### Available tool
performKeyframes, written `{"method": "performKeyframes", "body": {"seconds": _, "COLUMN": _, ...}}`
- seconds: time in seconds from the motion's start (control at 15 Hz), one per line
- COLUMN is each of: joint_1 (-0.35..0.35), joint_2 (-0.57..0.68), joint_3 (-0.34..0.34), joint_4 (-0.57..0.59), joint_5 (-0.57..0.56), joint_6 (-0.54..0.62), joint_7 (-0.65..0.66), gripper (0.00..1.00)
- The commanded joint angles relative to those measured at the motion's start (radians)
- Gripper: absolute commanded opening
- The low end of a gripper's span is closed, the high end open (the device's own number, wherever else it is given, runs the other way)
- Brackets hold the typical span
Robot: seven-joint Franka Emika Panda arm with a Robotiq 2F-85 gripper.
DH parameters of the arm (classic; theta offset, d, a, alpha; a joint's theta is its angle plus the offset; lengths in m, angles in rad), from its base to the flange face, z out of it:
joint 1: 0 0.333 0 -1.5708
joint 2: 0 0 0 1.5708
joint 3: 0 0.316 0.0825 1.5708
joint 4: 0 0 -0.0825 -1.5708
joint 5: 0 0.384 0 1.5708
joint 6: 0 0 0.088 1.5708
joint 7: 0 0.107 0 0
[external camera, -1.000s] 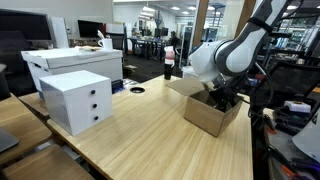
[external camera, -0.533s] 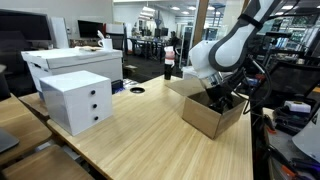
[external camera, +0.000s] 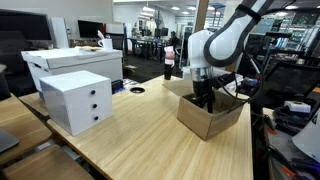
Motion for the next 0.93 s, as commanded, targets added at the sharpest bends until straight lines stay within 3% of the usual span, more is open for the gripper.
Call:
{"method": "performKeyframes", "body": {"seconds": 0.0, "joint_1": 0.038, "joint_2": -0.068, "joint_3": -0.008, "joint_4": -0.039, "joint_5": -0.07, "joint_6": 0.053, "joint_7": 0.053, "gripper": 1.0}}
{"method": "performKeyframes", "body": {"seconds": 0.47, "joint_1": 0.104, "joint_2": -0.102, "joint_3": -0.059, "joint_4": -0.031, "joint_5": -0.371, "joint_6": -0.016, "joint_7": 0.409, "gripper": 1.0}}
{"method": "performKeyframes", "body": {"seconds": 0.73, "joint_1": 0.087, "joint_2": -0.1, "joint_3": -0.058, "joint_4": -0.024, "joint_5": -0.373, "joint_6": -0.097, "joint_7": 0.535, "gripper": 1.0}}
{"method": "performKeyframes", "body": {"seconds": 0.87, "joint_1": 0.064, "joint_2": -0.106, "joint_3": -0.057, "joint_4": -0.028, "joint_5": -0.336, "joint_6": -0.123, "joint_7": 0.522, "gripper": 1.0}}
